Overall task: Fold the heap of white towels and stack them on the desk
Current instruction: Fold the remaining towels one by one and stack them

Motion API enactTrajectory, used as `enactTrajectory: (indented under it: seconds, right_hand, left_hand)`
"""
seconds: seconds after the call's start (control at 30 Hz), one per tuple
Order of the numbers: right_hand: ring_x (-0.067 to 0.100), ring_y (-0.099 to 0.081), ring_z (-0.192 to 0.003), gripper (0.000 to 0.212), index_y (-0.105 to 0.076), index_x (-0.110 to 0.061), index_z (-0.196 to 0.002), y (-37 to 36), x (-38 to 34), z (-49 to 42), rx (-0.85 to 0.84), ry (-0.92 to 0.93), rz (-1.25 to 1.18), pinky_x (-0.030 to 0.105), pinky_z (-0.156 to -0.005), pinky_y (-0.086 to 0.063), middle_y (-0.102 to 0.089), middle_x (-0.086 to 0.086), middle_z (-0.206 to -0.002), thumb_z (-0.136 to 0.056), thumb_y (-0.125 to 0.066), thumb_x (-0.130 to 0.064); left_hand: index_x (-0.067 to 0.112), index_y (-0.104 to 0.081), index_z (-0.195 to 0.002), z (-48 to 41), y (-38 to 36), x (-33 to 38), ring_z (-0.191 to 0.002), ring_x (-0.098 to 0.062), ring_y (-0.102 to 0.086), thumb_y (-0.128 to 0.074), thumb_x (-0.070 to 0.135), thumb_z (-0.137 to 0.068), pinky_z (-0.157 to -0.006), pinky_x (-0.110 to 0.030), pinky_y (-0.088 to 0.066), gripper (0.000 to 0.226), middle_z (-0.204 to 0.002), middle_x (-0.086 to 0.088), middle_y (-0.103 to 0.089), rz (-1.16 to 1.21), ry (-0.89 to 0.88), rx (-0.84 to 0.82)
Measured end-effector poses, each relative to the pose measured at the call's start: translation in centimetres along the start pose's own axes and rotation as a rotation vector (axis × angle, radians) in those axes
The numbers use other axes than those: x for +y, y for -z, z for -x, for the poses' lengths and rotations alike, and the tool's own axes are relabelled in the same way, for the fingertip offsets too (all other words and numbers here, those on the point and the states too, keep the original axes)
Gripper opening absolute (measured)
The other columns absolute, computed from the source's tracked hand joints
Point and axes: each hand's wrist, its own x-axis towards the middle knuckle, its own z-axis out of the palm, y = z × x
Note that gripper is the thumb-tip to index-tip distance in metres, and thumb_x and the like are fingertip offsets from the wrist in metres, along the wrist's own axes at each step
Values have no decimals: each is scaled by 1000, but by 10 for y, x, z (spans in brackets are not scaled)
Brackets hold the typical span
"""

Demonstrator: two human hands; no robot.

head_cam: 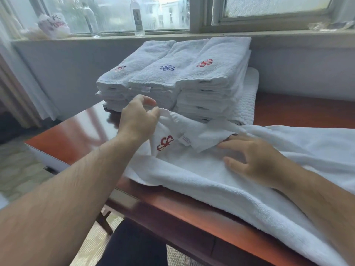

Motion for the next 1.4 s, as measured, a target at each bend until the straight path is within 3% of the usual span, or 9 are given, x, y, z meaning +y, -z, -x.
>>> enactTrajectory:
  seconds: [0.13,0.23,0.37,0.47,0.67,0.83,1.03,1.2,1.4]
  right_hand:
    - [-13,-44,-112,42,-66,-33,-129,-1,2,-1,10,-13,-20,-5,-93,-23,-48,-42,-119,-89,-72,-22]
    - [-11,-48,-112,40,-67,-32,-126,-2,6,-2,27,-29,-53,-3,-95,-25,-50,-42,-118,-88,-73,-21]
    - [-3,-58,-101,32,-58,-48,-112,-5,13,-2,99,-90,-163,13,-88,-46,-63,-23,-105,-85,-75,-40]
    - [4,-56,-87,57,-44,-60,-107,-2,13,-3,154,-276,-307,14,-74,-45,-56,-13,-102,-63,-79,-69]
    - [3,-63,-80,94,-37,-75,-119,28,28,2,28,-361,-360,22,-64,-55,-49,-21,-126,-37,-81,-86]
    - [12,-39,-141,145,-29,-32,-155,68,59,21,-335,-439,-61,34,-117,-33,-34,-11,-155,-31,-75,-92]
    - [-12,-54,-94,136,-18,-53,-153,106,53,35,-546,-511,66,5,-79,-38,-50,-26,-133,-38,-83,-81]
    - [17,-40,-139,165,1,-44,-158,114,56,51,-622,-655,270,33,-114,-32,-31,-7,-160,-18,-76,-85]
    - [18,-55,-109,158,-2,-60,-145,103,60,73,-599,-697,434,39,-94,-49,-56,-15,-123,-5,-65,-98]
  left_hand:
    - [33,-63,-98,4,1,-2,-82,-17,-64,-69,38,-90,-77,-34,-53,12,-84,9,-64,42,-11,-47]
    - [25,-63,-117,15,3,1,-69,-5,-63,-74,44,-86,-73,-31,-55,38,-79,13,-56,94,-40,-265]
    - [33,-41,-144,34,0,3,-122,-10,-45,-67,82,-56,-101,-29,-38,104,-134,7,-44,-269,-99,-570]
    - [37,-8,-158,46,-6,6,-146,-19,-26,-70,84,-50,-118,-38,-28,133,-161,3,-24,-301,-81,-759]
    - [35,11,-157,65,-22,8,-148,-24,-17,-75,81,-56,-121,-48,-22,141,-164,5,-14,-454,-266,-769]
    - [39,12,-157,66,-24,11,-152,-20,-1,-78,73,-62,-124,-45,-11,135,-167,5,0,-423,-353,-774]
    - [47,6,-156,57,-39,59,-153,-18,7,-76,78,-58,-123,-45,-3,131,-167,11,3,-440,-516,-915]
    - [47,20,-151,67,-64,92,-153,-28,-8,-79,80,-49,-120,-59,-17,146,-168,8,3,-710,-565,-1026]
    - [30,20,-157,75,-72,99,-142,-30,-38,-91,59,-55,-115,-41,-34,153,-162,-6,-29,-600,-539,-1094]
